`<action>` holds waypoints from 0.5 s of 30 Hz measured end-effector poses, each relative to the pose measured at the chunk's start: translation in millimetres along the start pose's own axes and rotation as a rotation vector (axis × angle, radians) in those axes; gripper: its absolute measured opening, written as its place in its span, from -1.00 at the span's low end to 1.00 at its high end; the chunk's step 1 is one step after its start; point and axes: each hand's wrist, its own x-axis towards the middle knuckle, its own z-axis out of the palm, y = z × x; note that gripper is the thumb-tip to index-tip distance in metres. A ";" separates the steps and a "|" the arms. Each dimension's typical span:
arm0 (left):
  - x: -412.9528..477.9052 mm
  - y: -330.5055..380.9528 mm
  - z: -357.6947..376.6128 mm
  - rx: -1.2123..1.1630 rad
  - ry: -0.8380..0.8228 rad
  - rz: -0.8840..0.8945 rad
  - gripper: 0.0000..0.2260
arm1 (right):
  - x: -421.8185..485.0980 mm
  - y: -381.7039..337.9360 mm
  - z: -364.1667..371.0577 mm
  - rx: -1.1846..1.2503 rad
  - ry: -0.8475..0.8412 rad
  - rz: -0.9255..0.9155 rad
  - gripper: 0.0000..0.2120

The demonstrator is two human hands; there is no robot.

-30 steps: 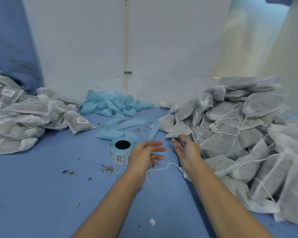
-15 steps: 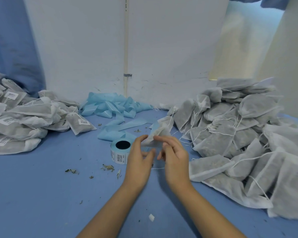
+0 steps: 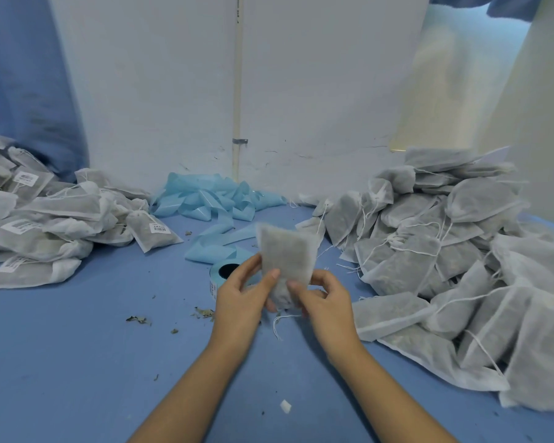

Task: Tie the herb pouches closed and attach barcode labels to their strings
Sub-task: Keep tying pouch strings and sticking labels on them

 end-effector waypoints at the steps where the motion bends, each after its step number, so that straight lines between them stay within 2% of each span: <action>1: -2.0 -2.0 0.3 -0.008 -0.035 -0.032 -0.81 | 0.6 -2.4 1.7 0.103 0.023 0.031 -0.90; 8: -4.2 -12.2 2.1 -0.032 -0.190 -0.178 -0.84 | 3.5 -7.2 2.9 0.595 0.062 0.275 -0.93; 11: -1.1 -15.2 2.1 -0.020 -0.133 -0.191 -0.88 | 3.3 -5.3 3.0 0.653 0.101 0.327 -0.94; 15: 1.4 -16.6 -0.1 0.129 -0.092 -0.165 -0.83 | 2.3 -0.8 4.1 0.626 0.139 0.343 -0.91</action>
